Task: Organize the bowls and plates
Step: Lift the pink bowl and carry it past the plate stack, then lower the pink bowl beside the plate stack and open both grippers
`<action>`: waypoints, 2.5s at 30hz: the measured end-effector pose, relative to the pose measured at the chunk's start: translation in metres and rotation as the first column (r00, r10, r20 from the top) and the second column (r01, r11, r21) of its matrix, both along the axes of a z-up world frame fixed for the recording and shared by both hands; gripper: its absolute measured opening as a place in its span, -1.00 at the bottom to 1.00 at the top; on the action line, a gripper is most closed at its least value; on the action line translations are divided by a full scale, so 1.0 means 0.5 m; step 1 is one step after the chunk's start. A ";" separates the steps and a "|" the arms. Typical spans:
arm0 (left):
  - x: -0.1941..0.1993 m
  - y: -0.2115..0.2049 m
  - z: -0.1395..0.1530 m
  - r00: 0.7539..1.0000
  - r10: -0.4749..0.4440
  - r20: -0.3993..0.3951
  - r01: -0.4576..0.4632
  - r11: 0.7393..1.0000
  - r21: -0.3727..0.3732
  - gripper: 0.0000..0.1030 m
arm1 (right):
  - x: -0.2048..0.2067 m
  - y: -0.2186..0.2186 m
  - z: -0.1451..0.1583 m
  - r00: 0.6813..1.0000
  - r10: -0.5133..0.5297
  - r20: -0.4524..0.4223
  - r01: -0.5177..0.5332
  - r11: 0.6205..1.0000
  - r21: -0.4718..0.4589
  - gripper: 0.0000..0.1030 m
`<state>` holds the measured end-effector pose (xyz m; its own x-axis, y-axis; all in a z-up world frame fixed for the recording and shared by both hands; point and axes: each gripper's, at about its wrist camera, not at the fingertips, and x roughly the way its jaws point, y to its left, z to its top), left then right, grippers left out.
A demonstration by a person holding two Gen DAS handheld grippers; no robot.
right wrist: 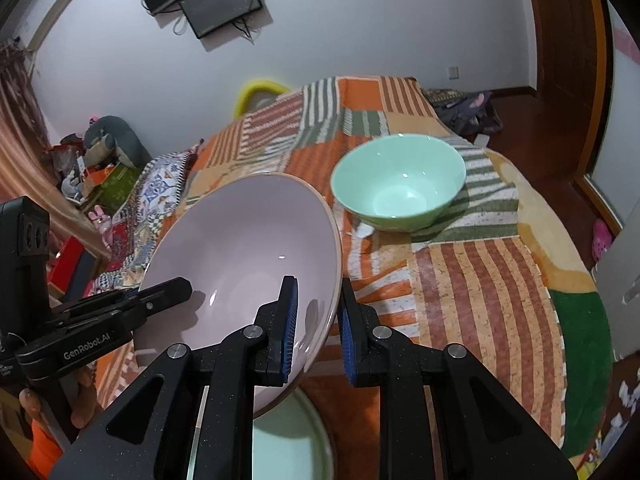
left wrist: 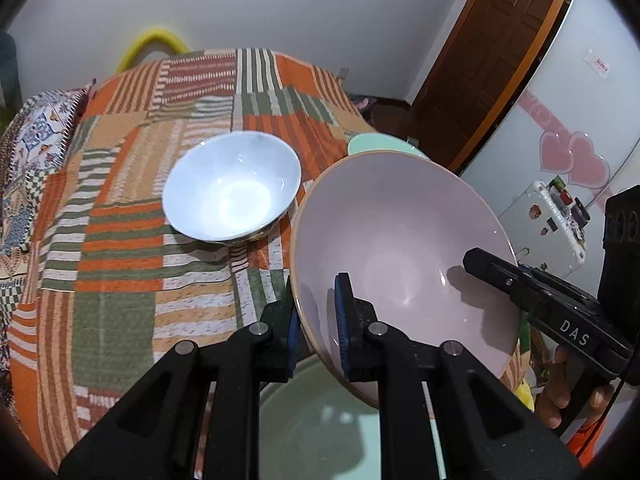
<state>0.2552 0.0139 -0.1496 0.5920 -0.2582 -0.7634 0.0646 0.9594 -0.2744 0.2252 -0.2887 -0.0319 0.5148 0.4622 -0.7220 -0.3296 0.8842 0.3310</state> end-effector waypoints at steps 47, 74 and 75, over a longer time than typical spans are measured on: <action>-0.352 0.245 0.107 0.957 0.244 0.157 -0.255 0.966 0.049 -0.70 | -0.171 0.245 0.042 0.952 0.296 0.074 -0.299 0.954 0.026 -0.66; -0.356 0.339 -0.071 0.944 0.319 -0.081 -0.315 0.947 0.059 -0.70 | -0.182 0.362 -0.092 0.903 0.409 -0.130 -0.419 0.906 -0.059 -0.66; -0.355 0.340 -0.077 0.944 0.318 -0.088 -0.313 0.948 0.061 -0.70 | -0.179 0.363 -0.097 0.902 0.410 -0.137 -0.420 0.905 -0.060 -0.66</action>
<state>0.0777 0.1838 -0.1881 0.5617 -0.0338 -0.8266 -0.2677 0.9380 -0.2203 0.1356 -0.1072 -0.0802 0.1987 0.5487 -0.8120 -0.6361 0.7025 0.3191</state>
